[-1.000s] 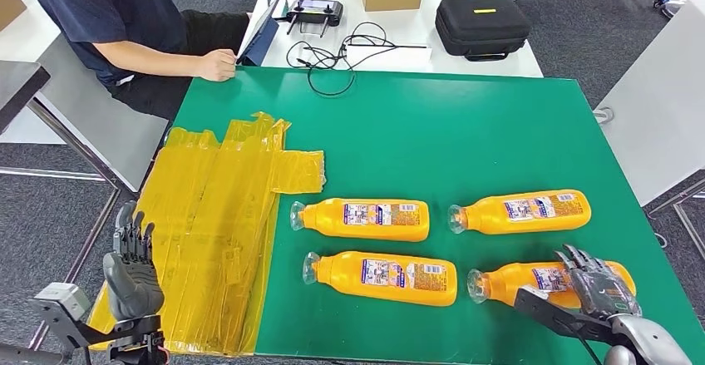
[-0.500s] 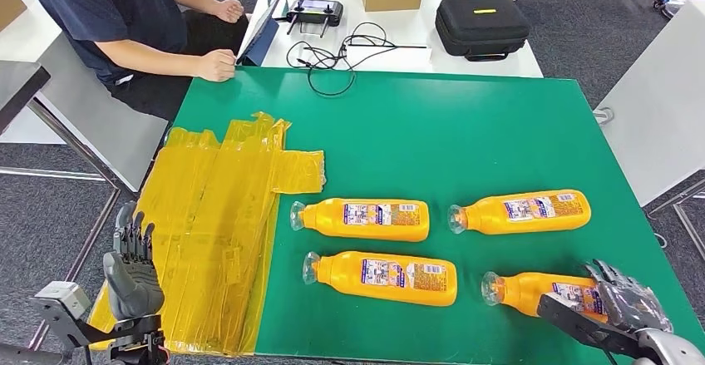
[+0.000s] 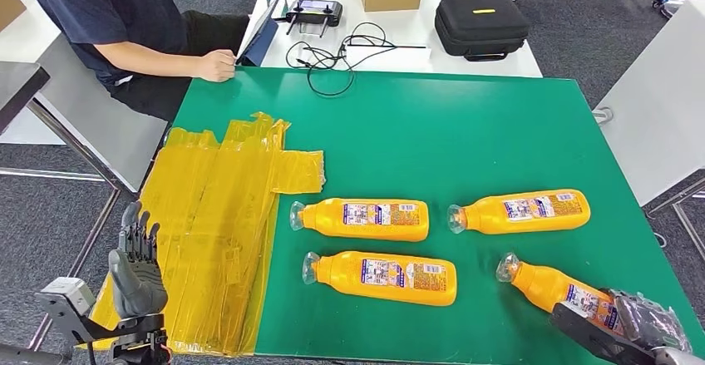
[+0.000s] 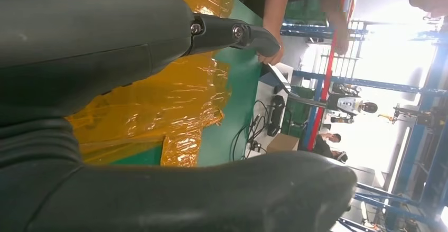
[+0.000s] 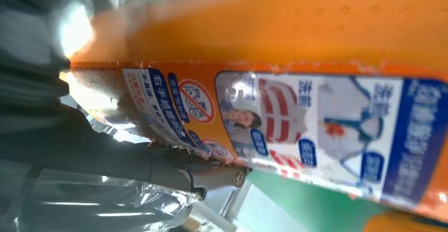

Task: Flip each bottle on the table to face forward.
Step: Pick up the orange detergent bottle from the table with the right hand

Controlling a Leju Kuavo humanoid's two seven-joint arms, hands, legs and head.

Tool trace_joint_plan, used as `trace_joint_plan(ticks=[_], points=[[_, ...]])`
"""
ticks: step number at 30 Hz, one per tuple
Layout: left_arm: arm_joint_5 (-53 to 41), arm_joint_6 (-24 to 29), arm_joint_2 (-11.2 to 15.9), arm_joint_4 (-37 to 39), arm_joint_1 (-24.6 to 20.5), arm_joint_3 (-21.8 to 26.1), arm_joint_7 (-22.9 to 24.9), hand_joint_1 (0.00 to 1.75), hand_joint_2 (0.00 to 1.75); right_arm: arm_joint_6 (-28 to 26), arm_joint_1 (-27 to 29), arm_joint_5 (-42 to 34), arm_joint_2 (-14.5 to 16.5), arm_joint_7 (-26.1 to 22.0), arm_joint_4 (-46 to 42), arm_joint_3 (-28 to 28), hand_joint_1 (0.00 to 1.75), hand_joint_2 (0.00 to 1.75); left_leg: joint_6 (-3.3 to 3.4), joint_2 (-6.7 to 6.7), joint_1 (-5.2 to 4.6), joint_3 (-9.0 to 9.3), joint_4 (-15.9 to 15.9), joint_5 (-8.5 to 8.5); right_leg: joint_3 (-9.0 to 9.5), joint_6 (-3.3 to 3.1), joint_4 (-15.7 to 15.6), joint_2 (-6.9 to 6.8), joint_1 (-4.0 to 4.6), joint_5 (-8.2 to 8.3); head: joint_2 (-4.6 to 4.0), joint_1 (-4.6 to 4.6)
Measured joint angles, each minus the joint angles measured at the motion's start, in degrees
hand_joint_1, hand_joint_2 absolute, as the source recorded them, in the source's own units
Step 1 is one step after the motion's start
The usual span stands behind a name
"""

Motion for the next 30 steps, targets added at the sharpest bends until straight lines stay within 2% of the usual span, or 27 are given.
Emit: trace_joint_plan(ticks=[5, 7, 9, 12, 15, 19, 21, 24, 30], points=[[-0.07, -0.04, -0.02, 0.00, -0.11, 0.00, 0.03, 0.00, 0.00, 1.62, 0.20, -0.22, 2.12, -4.77, -2.28, -1.87, 1.75, 1.75, 0.00, -0.01, 0.00, -0.01, 0.00, 0.00, 0.00, 0.00, 0.00, 0.00, 0.00, 0.00, 0.00, -0.01], [-0.05, -0.21, -0.02, 0.00, -0.14, 0.03, 0.04, 0.00, 0.00, 3.47, 0.54, -3.07, 2.73, -7.93, -3.58, -2.22, 1.75, 1.75, 0.00, -0.01, 0.00, -0.02, 0.00, 0.00, 0.01, 0.00, 0.01, -0.01, 0.00, 0.00, -0.01, 0.00], [0.10, -0.61, -0.02, -0.03, -0.18, 0.13, 0.04, 0.00, 0.00, 7.08, 2.12, -12.48, 3.31, -11.55, -7.13, -1.32, 1.75, 1.75, 0.00, -0.03, -0.01, -0.06, 0.00, 0.00, 0.01, 0.00, 0.02, -0.02, -0.01, 0.00, 0.00, -0.01], [0.36, -1.25, -0.02, -0.12, -0.26, 0.50, 0.09, 0.00, 0.00, 11.78, 4.44, -29.02, 4.21, -13.45, -14.17, 1.73, 1.75, 1.75, 0.00, 0.04, 0.03, -0.05, 0.00, 0.00, -0.04, 0.00, 0.02, 0.01, 0.05, 0.00, 0.00, -0.03], [0.57, -1.66, -0.02, -0.16, -0.37, 0.86, 0.18, 0.00, 0.00, 12.91, 6.01, -37.03, 4.93, -13.60, -20.14, 3.95, 1.75, 1.75, -0.01, -0.06, 0.05, -0.07, -0.01, 0.00, 0.00, -0.02, 0.03, -0.07, 0.07, -0.02, -0.01, 0.00], [0.89, -2.84, -0.03, -0.99, -0.21, 1.64, 0.82, 0.00, 1.75, 11.49, 8.32, -52.44, 4.77, -13.63, -28.81, 11.70, 1.75, 1.75, -0.01, 0.09, 0.06, -0.06, -0.03, 0.00, 0.01, -0.02, 0.06, 0.06, 0.09, 0.00, -0.01, -0.01], [0.76, -3.79, -0.22, -2.06, 0.16, 2.07, 1.45, 0.00, 1.75, 9.99, 8.34, -54.92, 5.59, -13.71, -33.04, 16.98, 1.75, 1.75, -0.02, 0.20, 0.08, 0.02, -0.03, 0.00, 0.03, -0.03, 0.05, 0.14, 0.11, 0.00, 0.00, -0.01], [0.06, -5.37, -0.84, -3.43, 0.95, 2.50, 2.00, 0.00, 1.75, 6.28, 7.24, -54.53, 7.13, -13.45, -35.83, 23.81, 1.75, 1.75, -0.03, 0.17, 0.11, 0.04, -0.04, 0.01, 0.09, -0.04, 0.06, 0.13, 0.13, -0.01, 0.00, 0.00], [-0.36, -5.67, -1.68, -4.19, 0.58, 0.47, 1.66, 0.00, 1.75, -6.00, -2.74, -53.05, 8.89, -8.00, -27.30, 36.15, 1.75, 1.75, -0.01, 0.53, 0.11, 0.24, -0.04, 0.07, 0.13, -0.22, 0.06, 0.40, 0.14, 0.14, 0.00, 0.01]])
